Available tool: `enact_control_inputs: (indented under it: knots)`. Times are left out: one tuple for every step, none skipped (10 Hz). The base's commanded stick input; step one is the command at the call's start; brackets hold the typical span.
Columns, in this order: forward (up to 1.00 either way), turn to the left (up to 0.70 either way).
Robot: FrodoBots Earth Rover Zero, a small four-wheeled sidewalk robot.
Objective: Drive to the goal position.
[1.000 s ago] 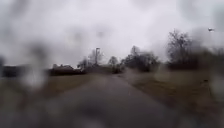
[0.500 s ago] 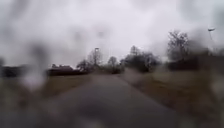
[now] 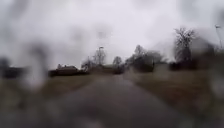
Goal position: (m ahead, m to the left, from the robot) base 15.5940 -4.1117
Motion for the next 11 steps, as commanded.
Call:
enact_control_inputs:
  knots:
    - [0.7, 0.0]
    - [0.7, 0.0]
    - [0.7, 0.0]
    - [0.7, 0.0]
    - [0.7, 0.0]
    - [0.7, 0.0]
    - [0.7, 0.0]
    - [0.7, 0.0]
    - [0.7, 0.0]
    - [0.7, 0.0]
    - [0.7, 0.0]
